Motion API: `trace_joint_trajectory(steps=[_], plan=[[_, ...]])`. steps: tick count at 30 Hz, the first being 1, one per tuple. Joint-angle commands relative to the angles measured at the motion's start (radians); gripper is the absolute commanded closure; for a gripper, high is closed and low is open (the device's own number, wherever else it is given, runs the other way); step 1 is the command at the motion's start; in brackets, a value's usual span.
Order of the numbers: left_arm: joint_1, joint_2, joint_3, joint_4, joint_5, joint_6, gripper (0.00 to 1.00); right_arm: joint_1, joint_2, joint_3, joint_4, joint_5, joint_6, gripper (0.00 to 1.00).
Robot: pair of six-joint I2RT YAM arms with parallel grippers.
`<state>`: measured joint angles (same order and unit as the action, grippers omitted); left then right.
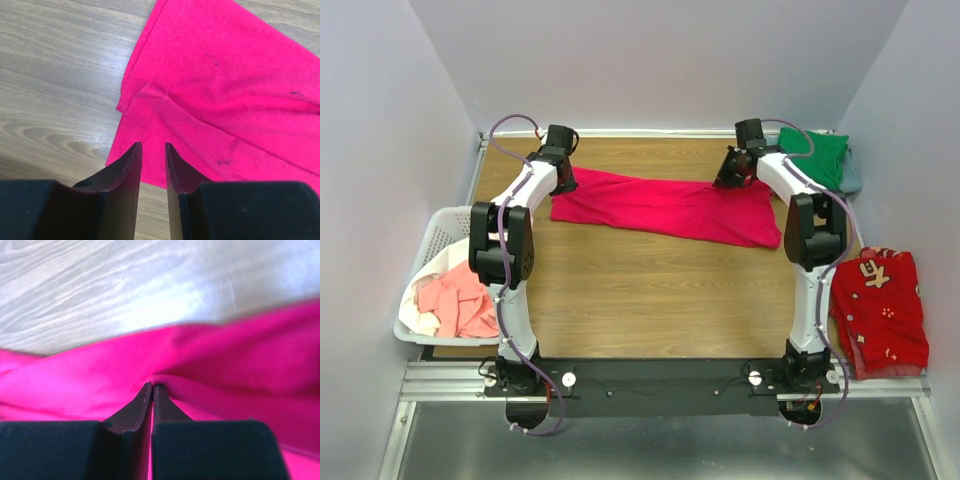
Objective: Fold and stack the t-shirts
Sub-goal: Fold the tshirt
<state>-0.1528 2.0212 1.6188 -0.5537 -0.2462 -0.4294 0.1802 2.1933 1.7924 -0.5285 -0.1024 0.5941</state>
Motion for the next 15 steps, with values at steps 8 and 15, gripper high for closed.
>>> trace_joint_trajectory(steps=[8,15], plan=[[-0.004,-0.030,0.020,-0.009,-0.018,0.021,0.67,0.001,0.122,0.171,-0.005,-0.007,-0.120,0.45],[-0.004,-0.019,0.050,-0.009,-0.030,0.037,0.67,0.004,0.039,0.144,-0.005,-0.051,-0.116,0.44]])
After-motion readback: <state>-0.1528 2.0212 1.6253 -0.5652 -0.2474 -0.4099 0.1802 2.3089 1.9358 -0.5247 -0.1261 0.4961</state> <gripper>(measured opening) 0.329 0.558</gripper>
